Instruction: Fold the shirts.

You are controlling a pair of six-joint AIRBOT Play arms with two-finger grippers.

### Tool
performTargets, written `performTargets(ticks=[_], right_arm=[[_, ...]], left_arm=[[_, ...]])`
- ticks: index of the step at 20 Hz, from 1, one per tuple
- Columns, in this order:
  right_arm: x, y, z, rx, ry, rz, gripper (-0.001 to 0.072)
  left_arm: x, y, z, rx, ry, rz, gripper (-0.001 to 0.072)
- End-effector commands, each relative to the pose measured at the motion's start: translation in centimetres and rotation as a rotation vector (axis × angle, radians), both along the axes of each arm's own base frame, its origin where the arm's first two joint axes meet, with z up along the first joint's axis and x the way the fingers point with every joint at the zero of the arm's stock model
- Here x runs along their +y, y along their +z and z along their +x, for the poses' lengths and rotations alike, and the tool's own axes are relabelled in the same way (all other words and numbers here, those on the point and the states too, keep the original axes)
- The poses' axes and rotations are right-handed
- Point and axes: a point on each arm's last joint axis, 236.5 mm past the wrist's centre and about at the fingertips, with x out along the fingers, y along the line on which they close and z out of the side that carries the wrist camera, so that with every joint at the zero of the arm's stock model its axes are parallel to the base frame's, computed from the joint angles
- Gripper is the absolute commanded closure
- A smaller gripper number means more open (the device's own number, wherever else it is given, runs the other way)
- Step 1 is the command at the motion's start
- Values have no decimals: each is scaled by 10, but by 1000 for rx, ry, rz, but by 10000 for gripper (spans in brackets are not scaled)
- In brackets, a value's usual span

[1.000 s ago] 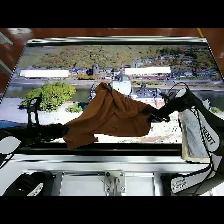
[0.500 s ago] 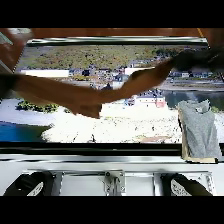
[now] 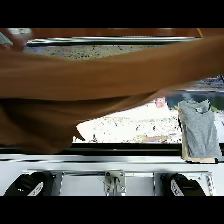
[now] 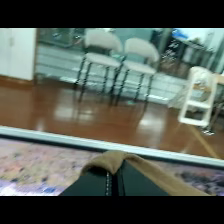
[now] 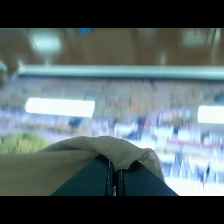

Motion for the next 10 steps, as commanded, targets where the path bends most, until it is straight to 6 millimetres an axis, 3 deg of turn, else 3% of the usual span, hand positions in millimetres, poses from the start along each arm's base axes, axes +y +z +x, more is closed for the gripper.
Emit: performTargets(ticks=[1,4,6,8,10], right_arm=[[-4,-72,-45,360,-3,-40,639],[0,-112,-41,549,12,-4,639],[-1,-150,-33,673,10,3,639],[-11,-196,-12,772,-7,-28,639],[-24,-239,32,794,-47,-50,639]], left_arm=[[33,-29,-7,125,127,117,665],[42,-68,6,267,177,181,665],[38,-111,17,415,176,215,665],[33,-154,34,536,174,261,665],[26,-204,53,661,167,321,665]])
